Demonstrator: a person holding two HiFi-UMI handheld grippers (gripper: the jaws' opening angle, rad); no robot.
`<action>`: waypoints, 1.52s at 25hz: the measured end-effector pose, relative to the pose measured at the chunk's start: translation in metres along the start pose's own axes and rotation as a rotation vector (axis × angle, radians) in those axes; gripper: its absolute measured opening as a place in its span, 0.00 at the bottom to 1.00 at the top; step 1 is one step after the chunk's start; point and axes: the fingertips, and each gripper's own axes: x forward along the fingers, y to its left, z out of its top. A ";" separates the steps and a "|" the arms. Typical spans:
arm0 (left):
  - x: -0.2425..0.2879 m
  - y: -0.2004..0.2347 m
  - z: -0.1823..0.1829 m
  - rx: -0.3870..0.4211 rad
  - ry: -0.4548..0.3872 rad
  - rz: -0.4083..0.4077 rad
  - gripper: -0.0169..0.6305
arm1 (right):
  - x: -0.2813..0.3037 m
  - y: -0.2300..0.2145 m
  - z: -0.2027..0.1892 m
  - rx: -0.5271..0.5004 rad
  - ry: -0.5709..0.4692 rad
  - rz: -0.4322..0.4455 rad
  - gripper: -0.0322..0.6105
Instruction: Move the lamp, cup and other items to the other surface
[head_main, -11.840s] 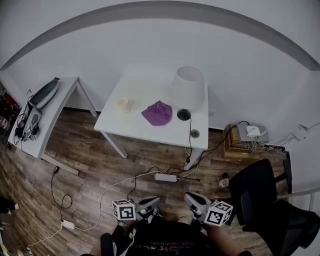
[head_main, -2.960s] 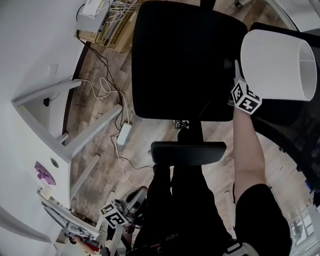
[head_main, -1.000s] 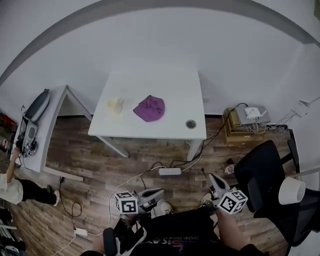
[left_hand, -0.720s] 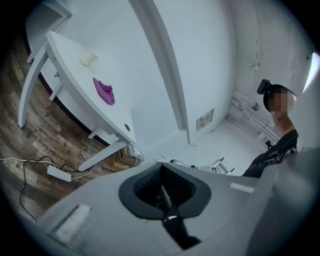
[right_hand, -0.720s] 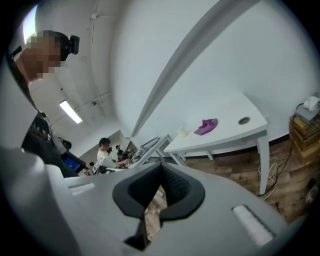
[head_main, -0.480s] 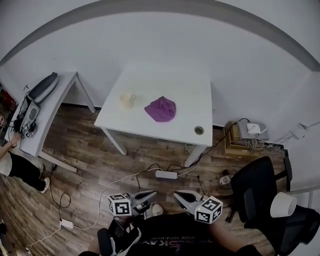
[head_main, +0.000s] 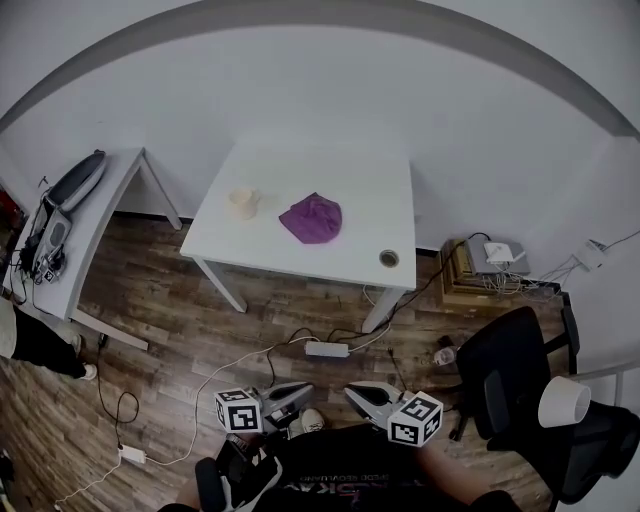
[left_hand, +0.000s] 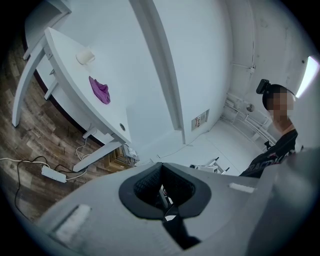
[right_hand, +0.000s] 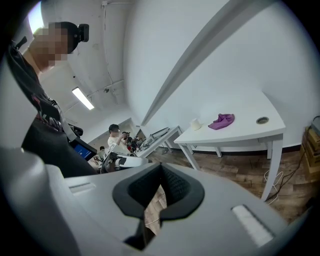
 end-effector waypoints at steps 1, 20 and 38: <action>0.001 -0.002 -0.001 0.002 0.011 0.004 0.01 | -0.001 0.000 0.000 0.005 -0.005 -0.003 0.06; 0.005 0.001 0.000 0.007 0.030 -0.015 0.02 | 0.007 -0.006 -0.002 0.014 0.014 0.004 0.06; -0.001 0.012 0.007 -0.040 -0.007 -0.001 0.02 | 0.015 -0.005 0.000 0.008 0.030 0.017 0.06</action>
